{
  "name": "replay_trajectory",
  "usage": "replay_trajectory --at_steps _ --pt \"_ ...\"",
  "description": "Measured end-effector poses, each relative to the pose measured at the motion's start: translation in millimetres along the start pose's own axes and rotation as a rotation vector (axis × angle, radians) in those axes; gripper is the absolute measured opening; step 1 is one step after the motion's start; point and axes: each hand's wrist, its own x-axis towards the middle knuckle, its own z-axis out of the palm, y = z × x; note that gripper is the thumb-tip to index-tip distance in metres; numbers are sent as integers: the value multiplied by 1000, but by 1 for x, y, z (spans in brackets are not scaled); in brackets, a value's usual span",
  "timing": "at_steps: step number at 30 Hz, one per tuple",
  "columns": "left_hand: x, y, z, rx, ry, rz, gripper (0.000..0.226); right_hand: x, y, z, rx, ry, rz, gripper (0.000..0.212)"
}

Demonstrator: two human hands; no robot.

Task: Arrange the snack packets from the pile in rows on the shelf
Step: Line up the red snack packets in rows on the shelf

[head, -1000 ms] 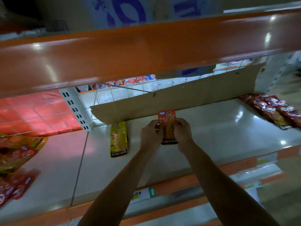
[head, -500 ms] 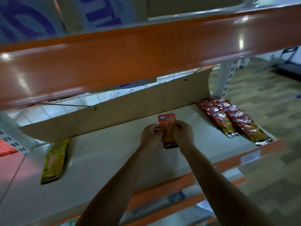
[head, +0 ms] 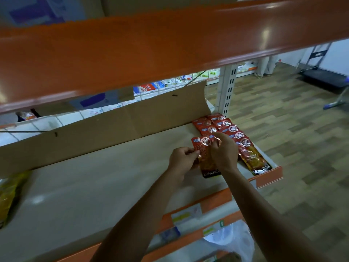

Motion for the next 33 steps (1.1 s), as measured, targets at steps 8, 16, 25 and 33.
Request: replay_trajectory --at_steps 8,16,25,33 --pt "9 -5 44 73 5 -10 17 14 45 -30 -157 76 -48 38" --pt "17 -4 63 63 31 -44 17 21 63 -37 -201 56 5 40" --pt "19 -1 70 168 79 -27 17 22 64 -32 -171 43 19 37" --pt "15 2 76 248 84 5 20 21 62 -33 -171 20 28 36"
